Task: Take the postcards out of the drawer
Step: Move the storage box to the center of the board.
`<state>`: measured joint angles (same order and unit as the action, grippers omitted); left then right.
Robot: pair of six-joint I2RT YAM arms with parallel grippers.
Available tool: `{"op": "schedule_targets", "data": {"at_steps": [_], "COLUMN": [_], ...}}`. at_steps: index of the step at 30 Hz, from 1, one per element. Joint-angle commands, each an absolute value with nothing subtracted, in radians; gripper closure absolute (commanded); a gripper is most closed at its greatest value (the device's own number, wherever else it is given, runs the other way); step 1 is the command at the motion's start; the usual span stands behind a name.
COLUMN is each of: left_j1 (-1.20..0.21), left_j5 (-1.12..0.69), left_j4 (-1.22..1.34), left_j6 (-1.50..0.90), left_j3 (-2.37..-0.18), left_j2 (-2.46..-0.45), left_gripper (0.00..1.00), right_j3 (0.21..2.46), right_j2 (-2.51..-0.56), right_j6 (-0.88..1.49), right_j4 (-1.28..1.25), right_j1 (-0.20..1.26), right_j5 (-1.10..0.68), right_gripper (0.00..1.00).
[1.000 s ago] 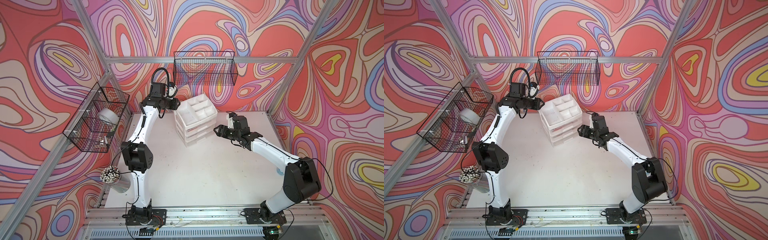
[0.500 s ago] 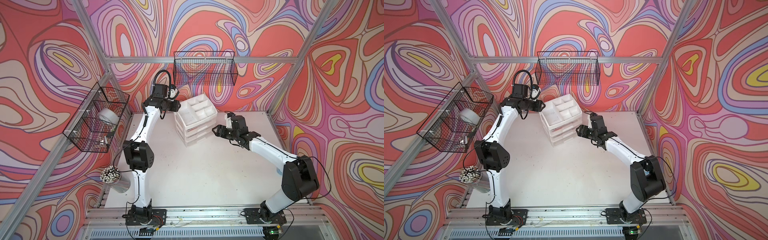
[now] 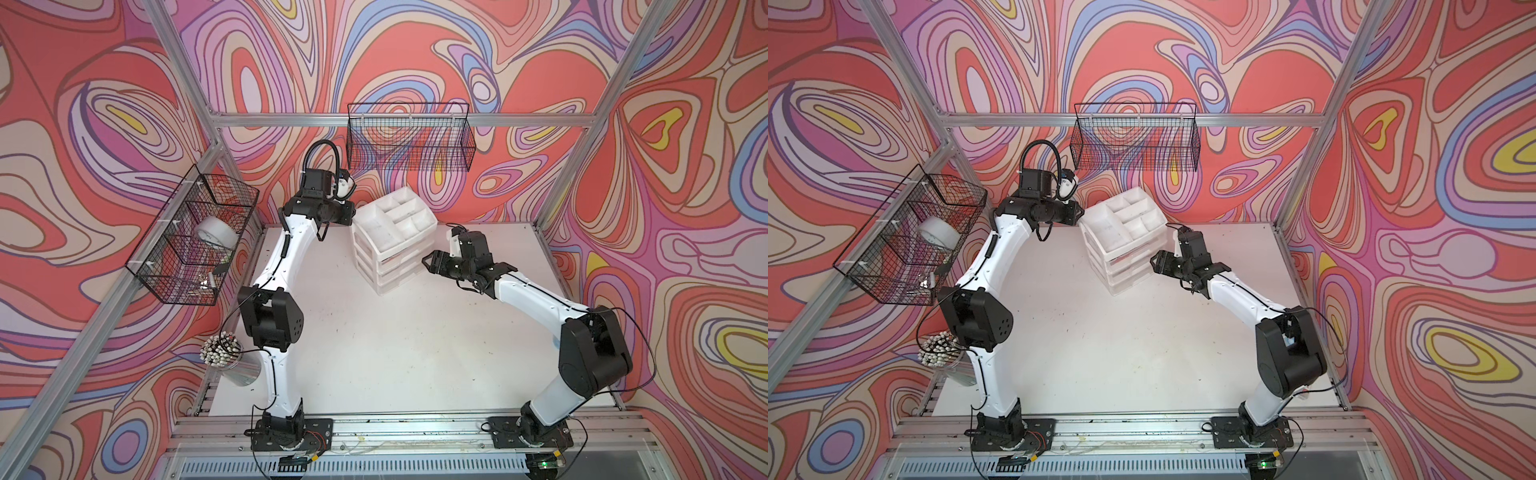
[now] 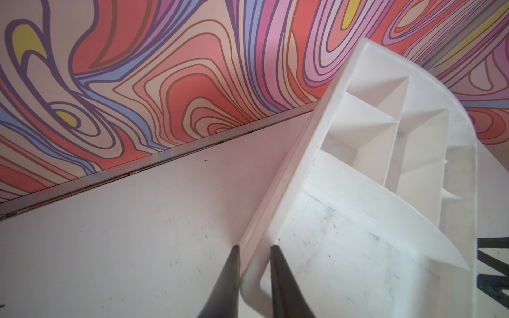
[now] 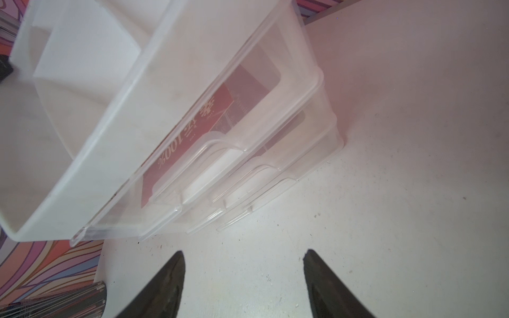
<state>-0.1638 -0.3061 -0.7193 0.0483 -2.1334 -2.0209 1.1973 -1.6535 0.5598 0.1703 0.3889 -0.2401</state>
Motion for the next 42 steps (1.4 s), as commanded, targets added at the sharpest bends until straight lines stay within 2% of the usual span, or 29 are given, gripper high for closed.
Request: {"op": "schedule_targets", "data": {"at_steps": [1,4,8,12,16,22,28,32,42], "left_j1": [-0.170,-0.171,-0.179,-0.180,-0.179,-0.180,-0.179,-0.180,-0.180], "left_j5": [-0.304,-0.313,-0.322,-0.343,-0.344,-0.306,-0.313,-0.330,-0.333], "left_j4": [-0.844,-0.844,-0.774,-0.776,-0.824,-0.901,-0.920,-0.940,-0.927], "left_j6": [0.041,0.035,0.047,0.059,0.085,0.127,0.141,0.148,0.103], "left_j3": [-2.063,-1.995,-1.912,-1.950,-2.053,-2.176,-2.169,-2.127,-1.854], "left_j2": [-2.007,-1.972,-1.931,-1.956,-2.018,-2.103,-2.097,-2.057,-1.818], "left_gripper": [0.82,0.83,0.74,0.68,0.68,0.75,0.86,0.89,0.89], "right_j3": [1.224,1.221,1.226,1.239,1.252,1.273,1.277,1.272,1.251], "right_j2": [-1.664,-1.664,-1.671,-1.674,-1.678,-1.692,-1.693,-1.697,-1.690], "right_j6": [0.559,0.555,0.553,0.549,0.544,0.544,0.544,0.550,0.575], "right_j4": [0.153,0.155,0.154,0.166,0.173,0.183,0.185,0.181,0.148], "right_j1": [0.397,0.397,0.397,0.397,0.396,0.396,0.396,0.397,0.398], "right_j5": [-0.246,-0.244,-0.244,-0.245,-0.244,-0.249,-0.249,-0.257,-0.285], "right_gripper": [0.31,0.31,0.31,0.31,0.31,0.31,0.30,0.30,0.30]}}
